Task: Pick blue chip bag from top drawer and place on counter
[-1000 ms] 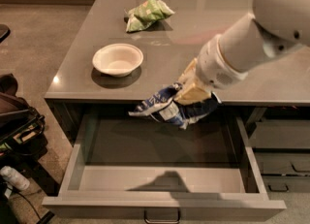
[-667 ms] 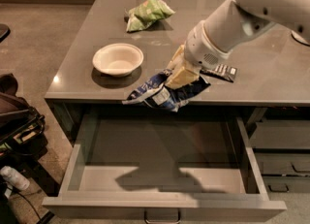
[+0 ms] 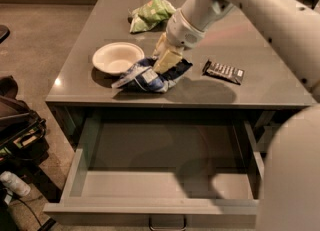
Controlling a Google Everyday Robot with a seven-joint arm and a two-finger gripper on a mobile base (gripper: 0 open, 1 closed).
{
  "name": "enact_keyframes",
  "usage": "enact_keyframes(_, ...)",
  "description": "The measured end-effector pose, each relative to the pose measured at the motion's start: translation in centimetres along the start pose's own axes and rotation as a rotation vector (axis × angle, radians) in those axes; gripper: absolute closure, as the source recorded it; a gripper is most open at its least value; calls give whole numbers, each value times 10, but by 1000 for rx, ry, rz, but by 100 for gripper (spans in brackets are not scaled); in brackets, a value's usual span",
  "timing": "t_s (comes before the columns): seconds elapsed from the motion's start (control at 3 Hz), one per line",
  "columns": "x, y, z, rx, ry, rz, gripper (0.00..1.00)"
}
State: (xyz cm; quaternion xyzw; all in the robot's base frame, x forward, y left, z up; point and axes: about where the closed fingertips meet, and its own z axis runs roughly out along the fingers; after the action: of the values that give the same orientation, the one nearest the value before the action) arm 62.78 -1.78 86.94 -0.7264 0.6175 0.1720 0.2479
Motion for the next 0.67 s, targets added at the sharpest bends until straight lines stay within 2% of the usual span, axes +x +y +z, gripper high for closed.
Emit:
enact_keyframes(0.33, -13, -19, -18, 50, -20, -21, 81)
enact_keyframes(0.67, -13, -19, -18, 51, -20, -21, 58)
